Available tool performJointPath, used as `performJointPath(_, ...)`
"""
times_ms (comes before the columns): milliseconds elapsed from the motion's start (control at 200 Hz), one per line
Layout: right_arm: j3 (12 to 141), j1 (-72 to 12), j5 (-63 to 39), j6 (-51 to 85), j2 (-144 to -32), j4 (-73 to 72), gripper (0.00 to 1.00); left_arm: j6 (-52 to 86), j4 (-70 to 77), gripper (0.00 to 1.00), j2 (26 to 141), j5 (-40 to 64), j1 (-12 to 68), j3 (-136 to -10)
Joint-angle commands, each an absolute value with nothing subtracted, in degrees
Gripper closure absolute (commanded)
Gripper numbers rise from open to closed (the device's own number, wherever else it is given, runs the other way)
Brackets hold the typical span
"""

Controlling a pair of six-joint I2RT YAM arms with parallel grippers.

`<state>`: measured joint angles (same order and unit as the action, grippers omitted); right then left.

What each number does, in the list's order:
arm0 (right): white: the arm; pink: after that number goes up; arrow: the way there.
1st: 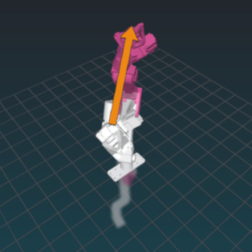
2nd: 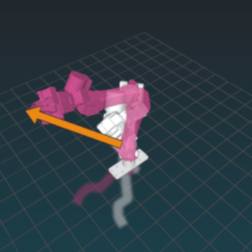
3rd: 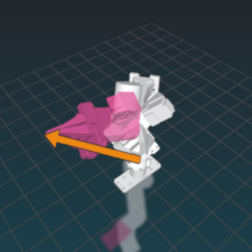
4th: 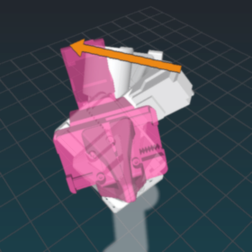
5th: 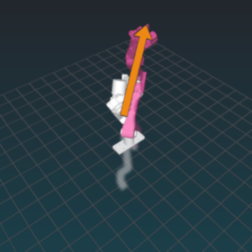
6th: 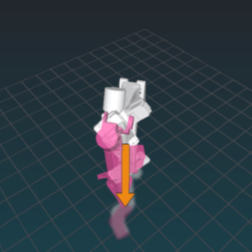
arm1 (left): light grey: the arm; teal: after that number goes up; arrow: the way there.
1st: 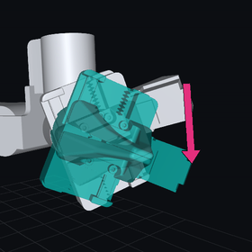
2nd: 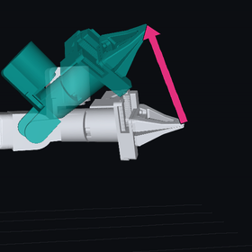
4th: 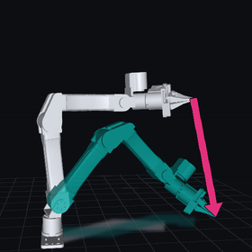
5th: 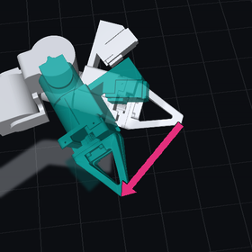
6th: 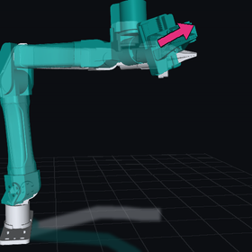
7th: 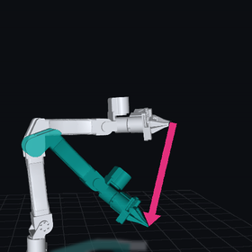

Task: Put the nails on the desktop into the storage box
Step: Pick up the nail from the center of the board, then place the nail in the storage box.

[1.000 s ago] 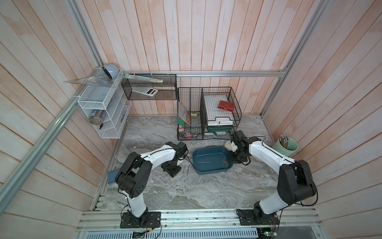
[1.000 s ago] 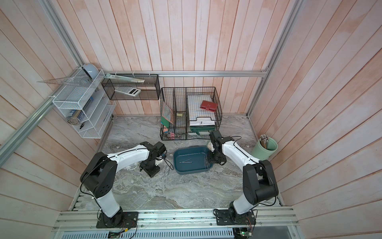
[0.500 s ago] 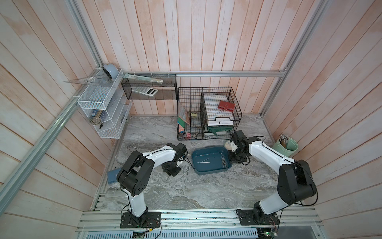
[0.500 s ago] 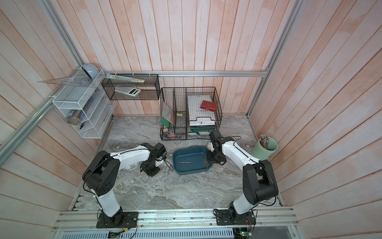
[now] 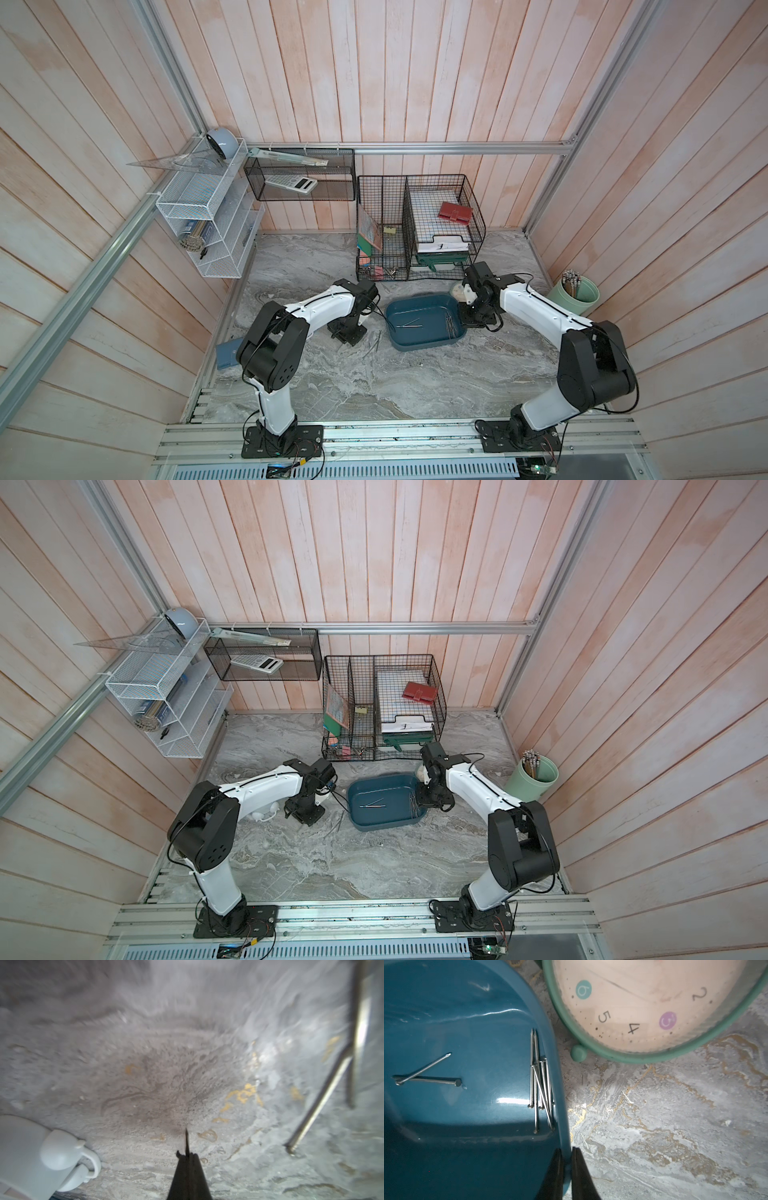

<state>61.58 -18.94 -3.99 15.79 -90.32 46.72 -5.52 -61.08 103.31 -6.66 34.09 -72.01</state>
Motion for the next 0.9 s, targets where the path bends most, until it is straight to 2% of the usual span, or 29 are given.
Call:
performJointPath(0, 59.77, -20.3, -5.49, 15.38, -93.04, 46.58, 1.0, -2.44, -65.42, 1.0, 97.96, -6.52, 36.83, -78.02)
performJointPath(190, 59.77, -20.3, -5.45, 15.38, -93.28, 46.71, 1.0, 0.79, -66.7, 1.0, 96.98, -2.43, 42.54, -89.21)
performJointPath(435, 59.68, -20.37, -5.62, 15.29, -93.67, 46.58, 1.0, 4.08, -58.23, 1.0, 107.07, 2.23, 48.08, -99.7)
performJointPath(520, 59.72, -20.47, -5.66, 15.25, -93.54, 46.58, 1.0, 4.14, -56.6, 0.75, 110.18, 0.82, 48.07, -101.56)
performJointPath(675, 59.6, -20.46, -5.84, 15.03, -93.62, 46.43, 1.0, 4.1, -53.53, 0.44, 112.41, 0.59, 47.99, -102.24)
performJointPath(725, 59.5, -20.43, -5.68, 15.03, -93.69, 46.32, 1.0, 4.11, -53.18, 0.41, 112.66, -0.22, 47.99, -101.98)
performJointPath(895, 59.44, -20.45, -5.71, 15.03, -93.68, 46.27, 1.0, 5.56, -53.65, 0.4, 108.59, -4.26, 47.75, -98.07)
